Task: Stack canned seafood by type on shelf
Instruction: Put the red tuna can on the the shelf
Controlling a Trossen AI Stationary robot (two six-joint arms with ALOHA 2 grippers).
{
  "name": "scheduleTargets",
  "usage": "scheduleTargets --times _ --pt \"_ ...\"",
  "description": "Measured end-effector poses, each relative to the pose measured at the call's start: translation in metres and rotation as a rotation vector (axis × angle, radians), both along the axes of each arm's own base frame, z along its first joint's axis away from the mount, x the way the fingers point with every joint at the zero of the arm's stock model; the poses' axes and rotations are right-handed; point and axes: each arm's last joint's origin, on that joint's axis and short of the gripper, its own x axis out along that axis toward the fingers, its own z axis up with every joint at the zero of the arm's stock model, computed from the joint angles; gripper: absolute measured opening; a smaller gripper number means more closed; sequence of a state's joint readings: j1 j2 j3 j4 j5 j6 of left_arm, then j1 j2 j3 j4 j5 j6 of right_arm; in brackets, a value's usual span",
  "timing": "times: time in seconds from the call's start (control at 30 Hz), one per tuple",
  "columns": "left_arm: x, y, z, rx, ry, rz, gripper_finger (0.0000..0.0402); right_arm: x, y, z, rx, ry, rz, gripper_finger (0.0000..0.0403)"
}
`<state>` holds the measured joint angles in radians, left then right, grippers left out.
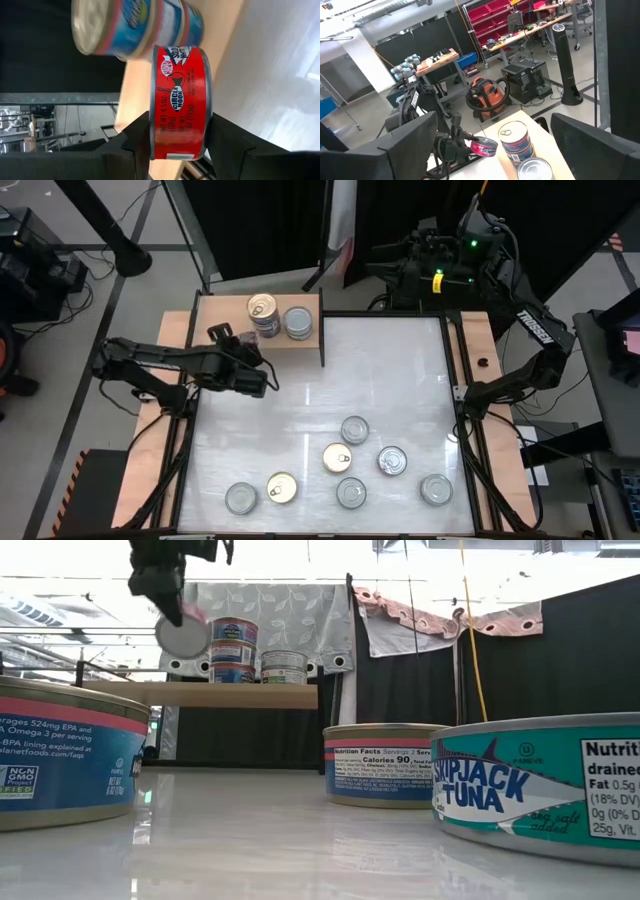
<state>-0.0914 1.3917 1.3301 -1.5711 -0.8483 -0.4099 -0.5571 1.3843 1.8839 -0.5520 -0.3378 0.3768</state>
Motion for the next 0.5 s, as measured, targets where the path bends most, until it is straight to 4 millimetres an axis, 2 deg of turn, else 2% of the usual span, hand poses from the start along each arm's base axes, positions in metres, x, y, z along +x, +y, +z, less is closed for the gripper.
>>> scheduleTargets --times 0.13,0.33,0.5 --pt "-0.003 0.0 -0.014 -0.019 0.057 0.003 0.0154 -0.003 0.002 -0.001 0.013 0.015 0.0 0.038" --pt "-0.009 0.009 -0.034 0.069 0.206 -0.027 0.0154 -0.004 0.002 0.0 0.014 0.016 0.001 0.038" --pt "-0.013 0.017 -0.042 0.13 0.25 -0.004 0.0155 -0.004 0.002 -0.001 0.007 0.017 0.001 0.038"
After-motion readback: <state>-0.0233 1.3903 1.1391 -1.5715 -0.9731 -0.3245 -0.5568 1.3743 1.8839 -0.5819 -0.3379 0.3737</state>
